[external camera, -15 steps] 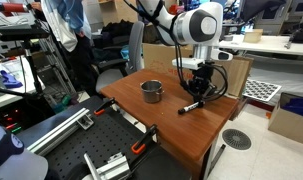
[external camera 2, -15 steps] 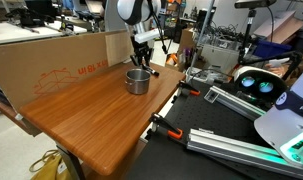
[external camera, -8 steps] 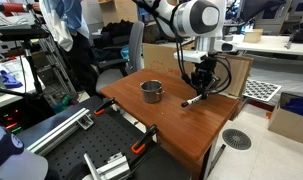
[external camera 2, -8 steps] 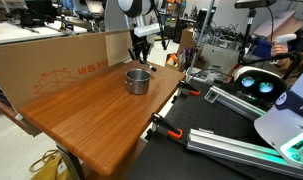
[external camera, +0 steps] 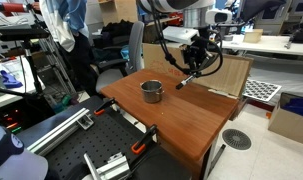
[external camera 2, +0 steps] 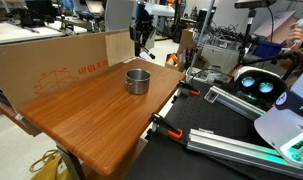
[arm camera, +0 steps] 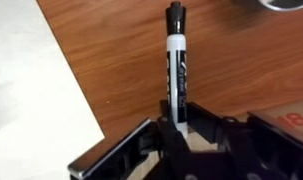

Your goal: Pick the marker and put it in the pot

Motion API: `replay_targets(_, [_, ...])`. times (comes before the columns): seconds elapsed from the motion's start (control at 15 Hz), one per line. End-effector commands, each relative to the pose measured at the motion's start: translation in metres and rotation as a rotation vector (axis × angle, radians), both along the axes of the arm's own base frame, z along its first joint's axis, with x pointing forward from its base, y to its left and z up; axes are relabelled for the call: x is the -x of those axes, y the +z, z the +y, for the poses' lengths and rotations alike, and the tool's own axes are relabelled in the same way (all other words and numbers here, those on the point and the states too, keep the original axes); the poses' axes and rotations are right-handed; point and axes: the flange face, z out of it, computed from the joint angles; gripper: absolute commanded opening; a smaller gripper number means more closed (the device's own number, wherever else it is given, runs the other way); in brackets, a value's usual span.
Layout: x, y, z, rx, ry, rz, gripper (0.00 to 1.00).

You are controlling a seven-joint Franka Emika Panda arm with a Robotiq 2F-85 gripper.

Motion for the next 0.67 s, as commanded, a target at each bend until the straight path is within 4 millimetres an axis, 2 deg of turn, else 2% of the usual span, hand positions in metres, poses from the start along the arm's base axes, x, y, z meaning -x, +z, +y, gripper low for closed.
replay_targets(0.0, [0.040,0.006,0.028,-0.011,0.078,-0.105,0.06])
replay_targets(0.33, [0.081,-0.002,0.081,-0.008,0.146,-0.251,0.06])
replay_targets(0.6, [0.099,-0.003,0.110,-0.023,0.172,-0.310,0.06])
